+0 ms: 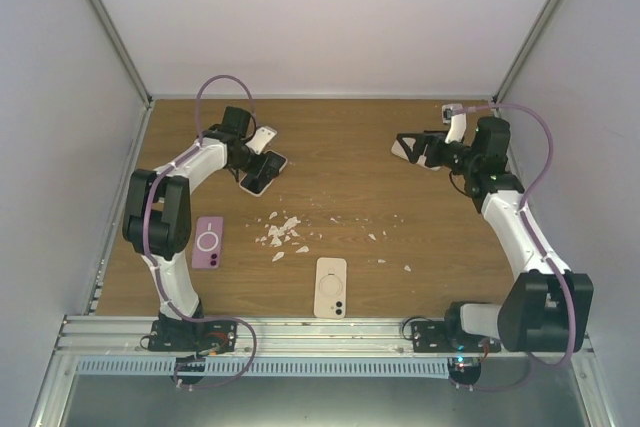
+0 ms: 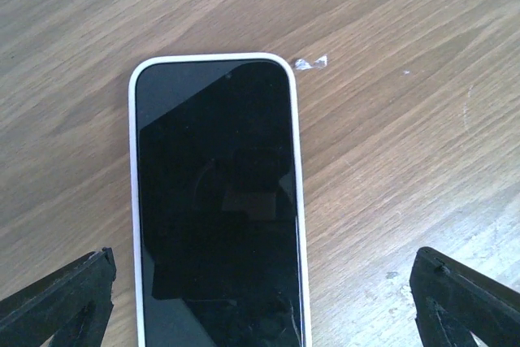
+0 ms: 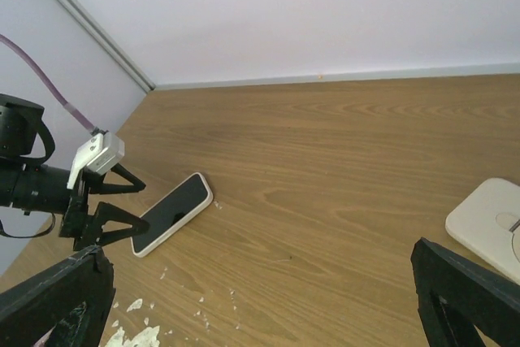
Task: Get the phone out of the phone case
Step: Pick up the phone at the center of the board.
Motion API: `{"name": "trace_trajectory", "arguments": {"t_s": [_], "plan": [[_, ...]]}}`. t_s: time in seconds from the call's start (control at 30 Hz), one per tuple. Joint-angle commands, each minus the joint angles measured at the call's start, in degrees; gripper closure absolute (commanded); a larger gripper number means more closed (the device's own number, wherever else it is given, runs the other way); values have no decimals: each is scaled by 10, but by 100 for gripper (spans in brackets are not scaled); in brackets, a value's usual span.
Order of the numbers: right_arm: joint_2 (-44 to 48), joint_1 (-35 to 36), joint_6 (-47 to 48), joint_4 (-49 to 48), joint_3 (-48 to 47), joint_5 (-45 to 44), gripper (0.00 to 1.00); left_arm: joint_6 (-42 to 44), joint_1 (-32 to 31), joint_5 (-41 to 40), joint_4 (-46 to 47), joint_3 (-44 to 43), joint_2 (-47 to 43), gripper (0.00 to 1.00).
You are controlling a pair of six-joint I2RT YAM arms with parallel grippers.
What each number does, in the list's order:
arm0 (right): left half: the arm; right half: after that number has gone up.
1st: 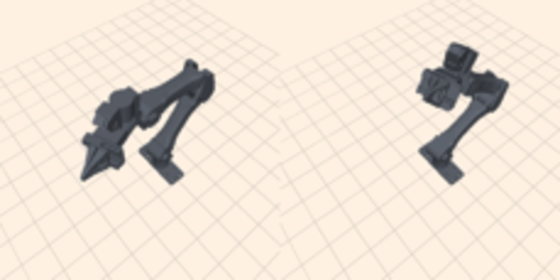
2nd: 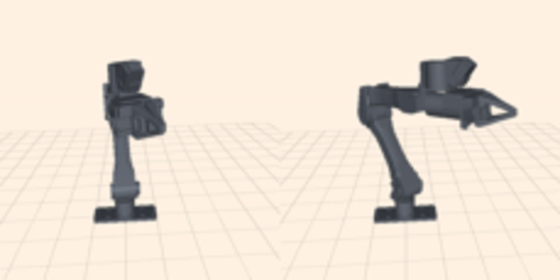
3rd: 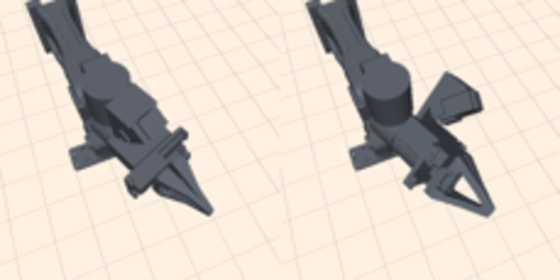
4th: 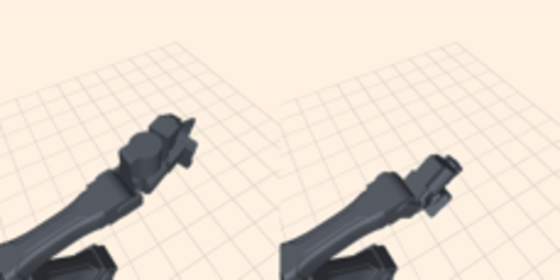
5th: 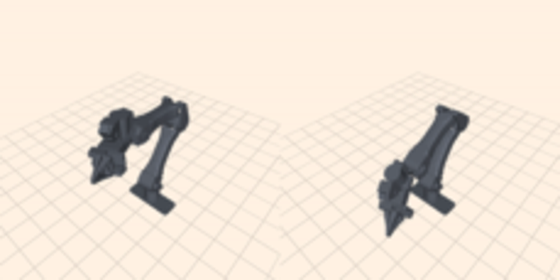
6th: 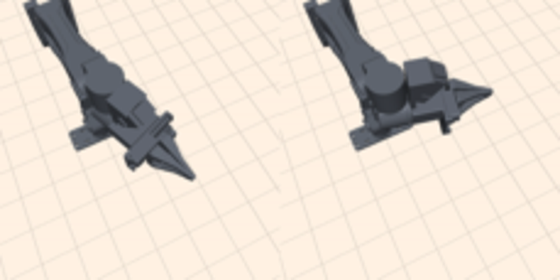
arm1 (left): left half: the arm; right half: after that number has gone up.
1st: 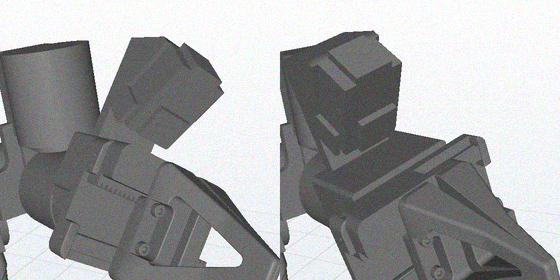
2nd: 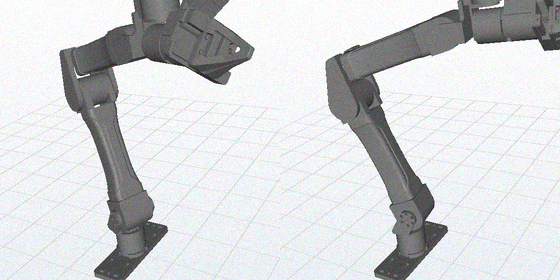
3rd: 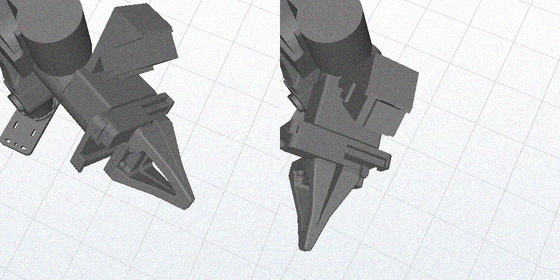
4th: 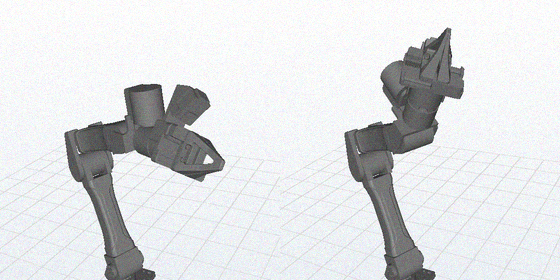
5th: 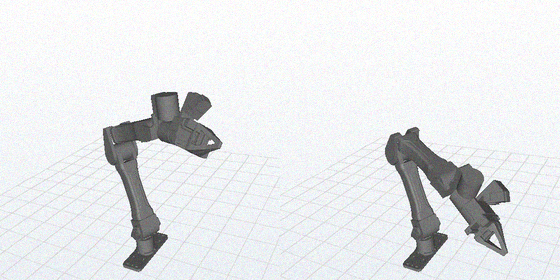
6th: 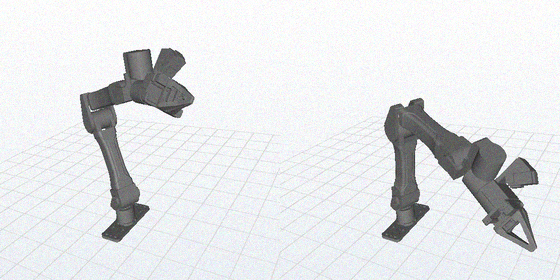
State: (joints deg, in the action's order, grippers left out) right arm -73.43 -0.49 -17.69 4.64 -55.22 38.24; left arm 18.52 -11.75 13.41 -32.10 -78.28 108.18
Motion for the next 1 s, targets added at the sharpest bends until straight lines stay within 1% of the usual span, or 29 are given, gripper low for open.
{"name": "trace_trajectory", "arguments": {"t_s": [0.0, 0.23, 0.73, 0.97], "plan": [[22, 5, -20, -25, 26, -1, 0, -15, -12, -46, 12, 8, 13, 1], [27, 5, -27, -33, 42, -11, 0, -24, -31, -86, 14, 6, 45, 1], [39, 4, -42, -45, 67, -15, 1, -41, -34, -155, 32, -4, 102, 1], [38, 5, -42, -45, 71, -13, 0, -39, -35, -166, 52, 1, 70, 1]]}}
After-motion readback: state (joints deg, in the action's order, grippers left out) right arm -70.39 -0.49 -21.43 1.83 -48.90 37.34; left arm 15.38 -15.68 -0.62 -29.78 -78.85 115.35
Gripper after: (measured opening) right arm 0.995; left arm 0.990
